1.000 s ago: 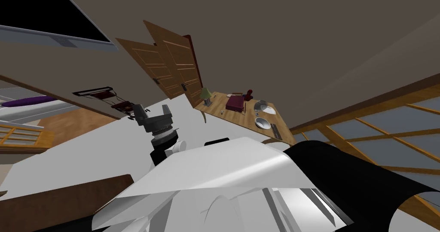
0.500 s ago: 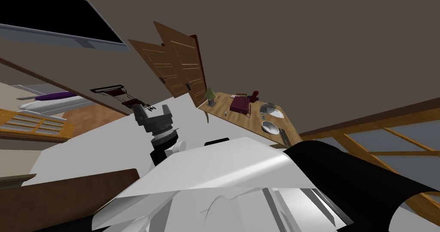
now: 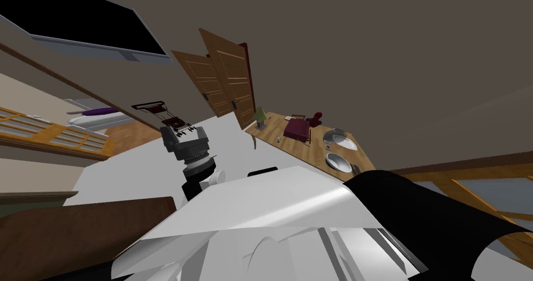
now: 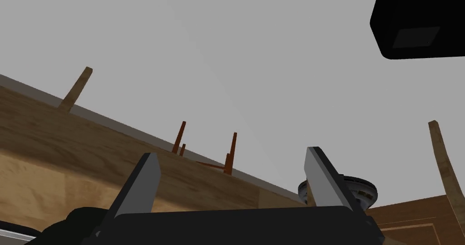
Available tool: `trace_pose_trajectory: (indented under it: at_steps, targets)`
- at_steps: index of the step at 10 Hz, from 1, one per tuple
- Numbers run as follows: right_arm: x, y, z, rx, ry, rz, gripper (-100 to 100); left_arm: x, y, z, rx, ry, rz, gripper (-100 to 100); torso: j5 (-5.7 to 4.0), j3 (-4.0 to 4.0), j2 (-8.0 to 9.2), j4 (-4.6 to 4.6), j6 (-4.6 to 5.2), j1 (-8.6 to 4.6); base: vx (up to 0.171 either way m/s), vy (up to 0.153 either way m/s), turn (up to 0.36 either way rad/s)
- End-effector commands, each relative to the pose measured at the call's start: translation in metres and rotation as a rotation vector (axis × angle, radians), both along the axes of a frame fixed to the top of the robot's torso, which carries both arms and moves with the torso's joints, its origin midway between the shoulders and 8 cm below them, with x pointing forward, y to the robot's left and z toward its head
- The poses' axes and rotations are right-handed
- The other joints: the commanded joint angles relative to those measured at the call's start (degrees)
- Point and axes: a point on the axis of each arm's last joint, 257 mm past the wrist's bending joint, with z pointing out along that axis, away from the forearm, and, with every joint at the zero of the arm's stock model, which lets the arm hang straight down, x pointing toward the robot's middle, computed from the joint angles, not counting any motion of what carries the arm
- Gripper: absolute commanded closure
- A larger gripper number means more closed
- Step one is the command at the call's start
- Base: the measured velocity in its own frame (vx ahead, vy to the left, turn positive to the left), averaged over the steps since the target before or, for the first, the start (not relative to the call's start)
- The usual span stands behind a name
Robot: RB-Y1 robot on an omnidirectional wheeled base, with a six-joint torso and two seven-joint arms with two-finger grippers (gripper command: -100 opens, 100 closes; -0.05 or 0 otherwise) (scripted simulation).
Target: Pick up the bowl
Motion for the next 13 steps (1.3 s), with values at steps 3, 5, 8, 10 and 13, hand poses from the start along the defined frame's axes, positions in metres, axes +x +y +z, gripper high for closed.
trace_pose_trajectory:
  at_steps: [3,5,8,10,13]
  targets:
    - [-0.014,-0.021,0.014,-0.049,0.05,0.051,-100,0.0,0.0,0.0,0.0,0.0,0.0,0,-0.01,-0.02,-0.03,0.0,0.01,0.0,0.084,0.054,0.112]
    - [-0.044,-0.03,0.015,-0.062,0.098,0.011,-100,0.0,0.0,0.0,0.0,0.0,0.0,0,-0.05,0.15,0.27,0.05,0.06,-0.22,0.001,-0.005,-0.007]
    - [-0.081,-0.063,0.035,-0.131,0.196,0.036,-100,0.0,0.0,0.0,0.0,0.0,0.0,0,-0.03,0.12,0.21,0.04,0.05,-0.13,0.055,0.03,0.122]
    - [-0.091,-0.065,0.037,-0.135,0.212,0.023,-100,0.0,0.0,0.0,0.0,0.0,0.0,0,-0.03,0.05,0.09,0.02,0.04,-0.1,0.051,0.022,0.033]
    - [-0.127,-0.095,0.062,-0.198,0.304,0.029,-100,0.0,0.0,0.0,0.0,0.0,0.0,0,-0.04,0.15,0.27,0.06,0.02,-0.17,0.042,0.015,0.099]
